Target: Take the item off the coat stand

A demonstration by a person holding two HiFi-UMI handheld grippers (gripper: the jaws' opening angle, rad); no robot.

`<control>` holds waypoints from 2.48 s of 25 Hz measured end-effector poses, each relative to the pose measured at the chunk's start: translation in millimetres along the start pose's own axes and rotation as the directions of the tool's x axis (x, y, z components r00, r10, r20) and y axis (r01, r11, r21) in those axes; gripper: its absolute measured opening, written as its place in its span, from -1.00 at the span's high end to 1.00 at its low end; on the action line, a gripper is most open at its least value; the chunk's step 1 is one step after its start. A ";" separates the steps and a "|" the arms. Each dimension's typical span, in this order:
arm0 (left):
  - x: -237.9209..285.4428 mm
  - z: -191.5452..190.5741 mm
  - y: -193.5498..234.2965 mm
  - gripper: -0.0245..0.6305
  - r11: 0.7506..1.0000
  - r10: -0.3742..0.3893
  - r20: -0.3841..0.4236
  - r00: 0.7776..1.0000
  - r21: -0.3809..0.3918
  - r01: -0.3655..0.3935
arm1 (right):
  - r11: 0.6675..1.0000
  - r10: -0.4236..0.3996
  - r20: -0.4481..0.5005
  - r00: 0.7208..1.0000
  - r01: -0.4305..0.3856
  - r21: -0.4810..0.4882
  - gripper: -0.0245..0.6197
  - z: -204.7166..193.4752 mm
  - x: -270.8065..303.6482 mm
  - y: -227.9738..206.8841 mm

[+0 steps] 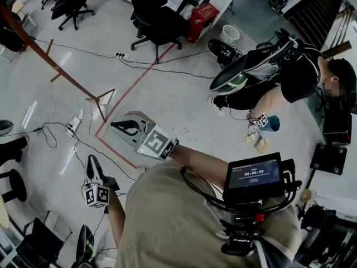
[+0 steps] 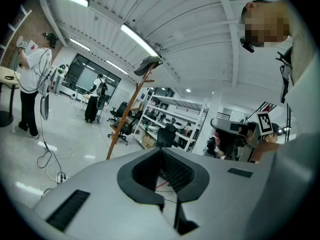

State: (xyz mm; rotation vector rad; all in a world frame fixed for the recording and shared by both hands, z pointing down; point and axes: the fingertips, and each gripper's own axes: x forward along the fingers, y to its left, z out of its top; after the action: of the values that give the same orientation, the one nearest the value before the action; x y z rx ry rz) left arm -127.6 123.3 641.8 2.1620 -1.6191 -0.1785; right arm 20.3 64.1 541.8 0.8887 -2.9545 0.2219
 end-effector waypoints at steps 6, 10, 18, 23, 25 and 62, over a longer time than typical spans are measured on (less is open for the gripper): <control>-2.9 -4.3 -3.7 0.86 1.000 0.013 -0.003 1.000 0.001 -0.013 | 1.000 0.013 -0.002 1.000 -0.013 0.002 0.88 -2.0 -4.8 2.1; 2.2 -10.9 -18.6 0.86 1.000 0.012 -0.012 1.000 0.008 -0.012 | 1.000 0.012 -0.005 1.000 -0.012 0.019 0.88 -4.5 -20.2 -8.1; -2.9 -15.5 -22.9 0.86 0.999 0.030 0.024 0.999 0.030 -0.030 | 0.981 0.089 0.007 0.996 -0.088 0.172 0.86 -16.2 -31.9 -8.4; 4.4 -13.7 -25.2 0.86 0.998 0.051 0.049 0.997 0.043 -0.053 | 0.962 0.163 0.048 0.985 -0.170 0.215 0.39 -4.6 -37.5 -12.5; 13.1 -17.0 -30.2 0.85 0.997 0.053 0.055 0.997 0.049 -0.056 | 0.961 0.164 0.045 0.985 -0.170 0.219 0.36 -5.2 -42.0 -22.4; 62.9 39.7 88.2 0.85 0.998 -0.026 0.086 0.996 0.066 0.021 | 0.986 0.095 0.085 0.992 -0.106 0.132 0.37 8.8 96.9 -31.8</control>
State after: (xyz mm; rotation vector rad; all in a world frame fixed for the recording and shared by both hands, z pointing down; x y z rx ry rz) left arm -200.0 34.0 652.0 2.2517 -1.6690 -0.2331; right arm -43.0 -16.3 545.5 0.7793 -3.0924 0.4073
